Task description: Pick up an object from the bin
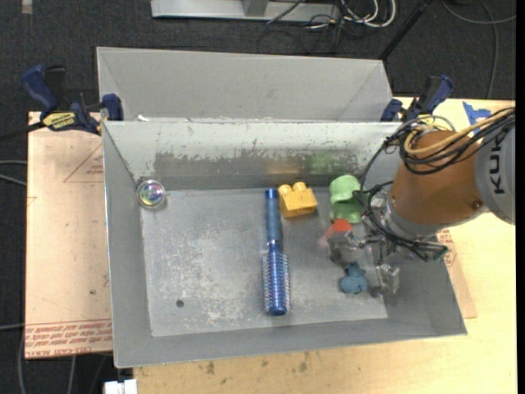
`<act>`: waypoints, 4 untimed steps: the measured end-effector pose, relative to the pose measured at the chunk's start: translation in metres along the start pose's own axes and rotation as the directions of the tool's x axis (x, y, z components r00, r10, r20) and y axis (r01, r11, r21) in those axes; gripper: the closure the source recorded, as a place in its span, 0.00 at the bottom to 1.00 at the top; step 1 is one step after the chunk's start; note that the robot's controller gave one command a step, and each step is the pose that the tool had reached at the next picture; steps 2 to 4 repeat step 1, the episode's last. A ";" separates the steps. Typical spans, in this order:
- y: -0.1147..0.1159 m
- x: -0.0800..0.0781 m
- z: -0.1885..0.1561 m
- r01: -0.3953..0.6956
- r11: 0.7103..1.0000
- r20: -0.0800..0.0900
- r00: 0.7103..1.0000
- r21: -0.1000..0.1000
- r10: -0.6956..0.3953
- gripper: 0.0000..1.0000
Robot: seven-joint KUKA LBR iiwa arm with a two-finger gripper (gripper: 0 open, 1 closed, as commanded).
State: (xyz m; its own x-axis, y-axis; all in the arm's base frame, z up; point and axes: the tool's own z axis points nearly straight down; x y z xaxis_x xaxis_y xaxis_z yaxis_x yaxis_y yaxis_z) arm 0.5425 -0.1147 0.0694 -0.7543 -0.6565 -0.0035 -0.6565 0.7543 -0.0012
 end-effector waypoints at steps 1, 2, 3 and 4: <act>0.000 0.000 -0.001 -0.001 1.000 -0.001 1.000 -0.001 0.001 1.00; 0.000 0.000 -0.001 -0.001 1.000 -0.001 1.000 -0.001 0.001 1.00; 0.000 0.000 -0.001 -0.001 1.000 -0.001 1.000 -0.001 0.001 1.00; 0.000 0.000 -0.001 -0.001 1.000 -0.001 1.000 -0.001 0.001 1.00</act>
Offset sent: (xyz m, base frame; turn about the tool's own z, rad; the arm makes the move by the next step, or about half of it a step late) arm 0.0000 0.0000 0.0000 0.0000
